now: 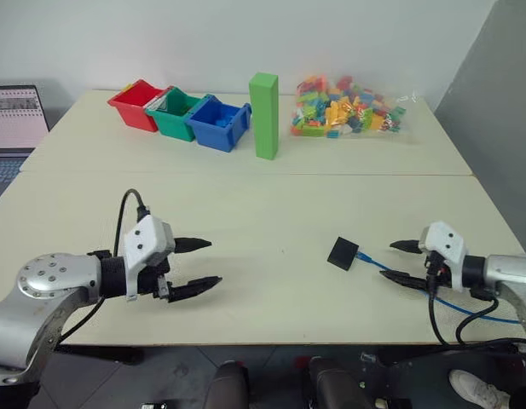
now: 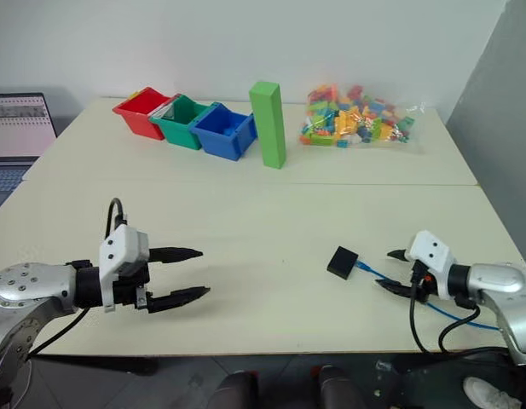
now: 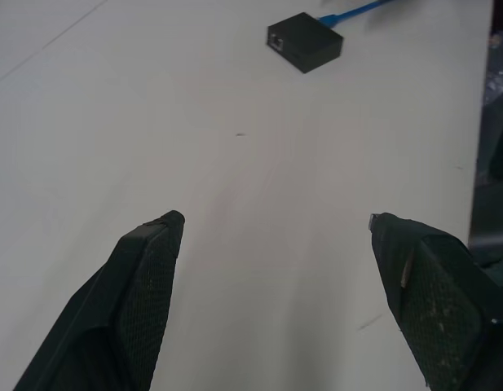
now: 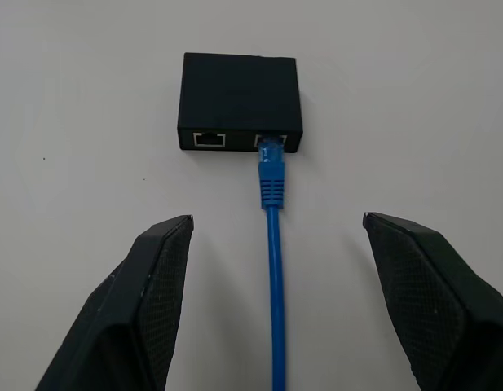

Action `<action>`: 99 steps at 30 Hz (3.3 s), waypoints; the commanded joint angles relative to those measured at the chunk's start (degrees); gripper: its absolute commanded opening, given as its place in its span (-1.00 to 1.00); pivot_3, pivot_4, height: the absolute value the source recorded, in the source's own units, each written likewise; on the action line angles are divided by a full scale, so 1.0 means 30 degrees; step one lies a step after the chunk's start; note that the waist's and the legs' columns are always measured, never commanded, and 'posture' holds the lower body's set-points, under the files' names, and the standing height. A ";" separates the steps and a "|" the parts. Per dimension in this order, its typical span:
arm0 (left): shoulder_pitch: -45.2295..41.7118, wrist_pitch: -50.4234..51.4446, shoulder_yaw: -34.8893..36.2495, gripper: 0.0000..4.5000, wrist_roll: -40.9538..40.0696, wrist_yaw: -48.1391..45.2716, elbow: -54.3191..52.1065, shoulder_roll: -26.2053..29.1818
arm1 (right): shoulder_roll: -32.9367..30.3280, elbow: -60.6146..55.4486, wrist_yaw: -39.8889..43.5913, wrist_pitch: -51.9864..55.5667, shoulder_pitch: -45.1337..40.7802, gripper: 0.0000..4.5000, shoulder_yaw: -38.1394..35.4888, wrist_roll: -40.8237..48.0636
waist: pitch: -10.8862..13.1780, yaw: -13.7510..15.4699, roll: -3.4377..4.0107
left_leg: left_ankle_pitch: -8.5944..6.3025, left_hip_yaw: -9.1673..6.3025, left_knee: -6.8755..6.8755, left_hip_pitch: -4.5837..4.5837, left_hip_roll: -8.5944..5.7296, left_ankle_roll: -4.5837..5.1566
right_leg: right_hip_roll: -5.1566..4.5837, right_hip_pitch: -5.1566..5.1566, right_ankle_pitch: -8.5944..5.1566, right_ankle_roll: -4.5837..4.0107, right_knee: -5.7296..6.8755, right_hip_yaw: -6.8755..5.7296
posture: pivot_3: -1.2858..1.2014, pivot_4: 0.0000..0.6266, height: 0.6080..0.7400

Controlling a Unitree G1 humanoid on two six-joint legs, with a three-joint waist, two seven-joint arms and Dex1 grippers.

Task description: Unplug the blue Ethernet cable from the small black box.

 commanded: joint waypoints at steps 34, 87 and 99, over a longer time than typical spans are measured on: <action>-0.4397 0.6019 -0.1473 0.73 -0.6392 0.1564 0.3126 -0.4088 | 0.3735 0.0398 0.0586 -0.6114 -0.7977 -0.92 0.5260 -0.4514 | 0.0007 -0.0032 0.0016 | 0.0003 -0.0028 0.0016 -0.0007 0.0000 0.0004 | 0.0013 0.0005 0.0002 0.0001 0.0027 -0.0024 | 0.03 -0.52 1.00; -0.5814 0.9244 -0.1648 -0.64 -0.9558 0.2404 0.4367 -0.4523 | 0.4811 -0.3475 0.2618 -0.4706 -0.9784 0.11 0.5800 -0.2151 | 0.0006 0.0038 0.0015 | 0.0006 -0.0059 0.0013 -0.0007 -0.0010 -0.0002 | -0.0007 0.0021 0.0061 -0.0104 0.0026 -0.0046 | 0.03 -0.52 1.00; -0.5846 0.6367 -0.2279 -0.64 -0.7502 -0.1447 0.4186 -0.3415 | 0.7334 -0.2911 -0.0286 0.8892 -0.9324 0.11 0.2834 0.7896 | 0.0011 0.0012 0.0022 | 0.0004 -0.0053 0.0006 -0.0010 -0.0007 0.0002 | 0.0002 0.0010 0.0058 -0.0102 0.0023 -0.0041 | 0.03 -0.52 1.00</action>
